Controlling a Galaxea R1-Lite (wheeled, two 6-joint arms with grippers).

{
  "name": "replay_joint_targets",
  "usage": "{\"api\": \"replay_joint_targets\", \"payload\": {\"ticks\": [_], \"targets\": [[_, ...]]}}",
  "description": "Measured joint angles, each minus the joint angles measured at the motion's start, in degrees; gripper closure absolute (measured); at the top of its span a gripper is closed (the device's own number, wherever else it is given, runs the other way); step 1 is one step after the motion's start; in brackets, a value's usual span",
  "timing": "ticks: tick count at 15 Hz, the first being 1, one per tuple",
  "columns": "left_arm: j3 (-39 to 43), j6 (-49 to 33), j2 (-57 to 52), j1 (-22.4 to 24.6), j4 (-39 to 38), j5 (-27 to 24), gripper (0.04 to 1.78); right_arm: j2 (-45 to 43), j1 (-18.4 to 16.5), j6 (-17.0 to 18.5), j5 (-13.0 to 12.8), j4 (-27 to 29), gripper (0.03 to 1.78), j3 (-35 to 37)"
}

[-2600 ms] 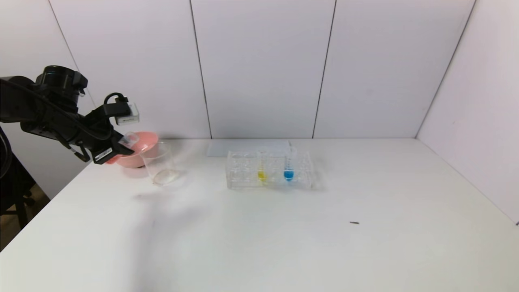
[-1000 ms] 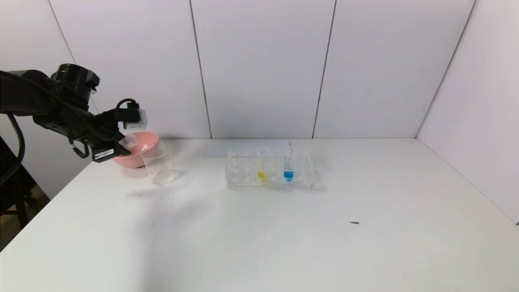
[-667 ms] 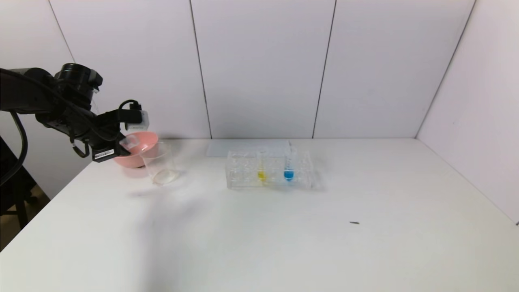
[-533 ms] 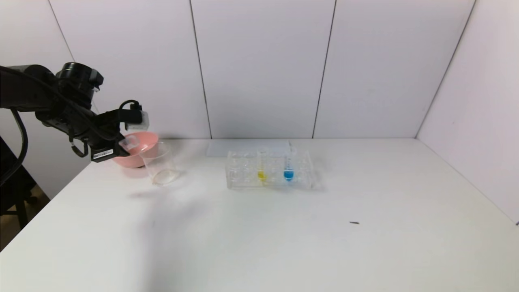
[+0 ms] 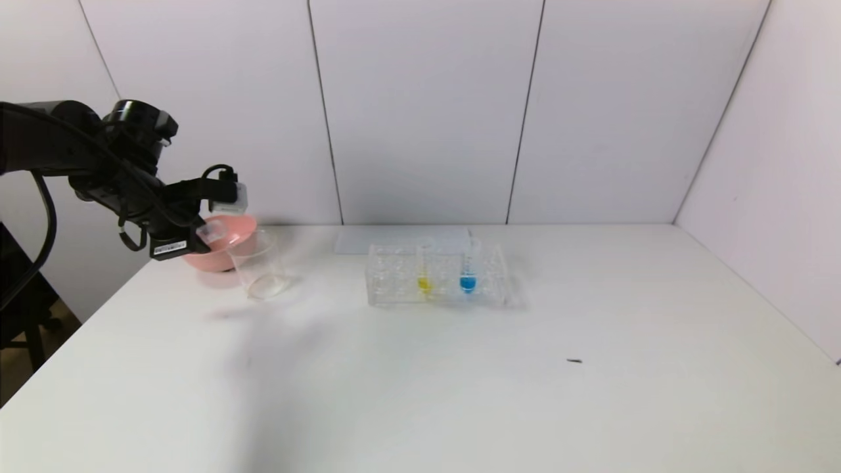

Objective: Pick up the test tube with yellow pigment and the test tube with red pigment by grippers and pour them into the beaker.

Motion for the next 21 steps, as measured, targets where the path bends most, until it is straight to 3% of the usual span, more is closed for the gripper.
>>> {"api": "replay_joint_targets", "payload": {"ticks": [7,21], "targets": [[-4.30,1.29,1.87,-1.55,5.38,3.24,1.36,0.00,-0.02,-0.02,0.00,0.00,0.11,0.00],[-6.34,2.08,3.24,-3.28,5.62,5.08,1.36,0.00,0.02,0.00,0.00,0.00,0.11,0.00]]}}
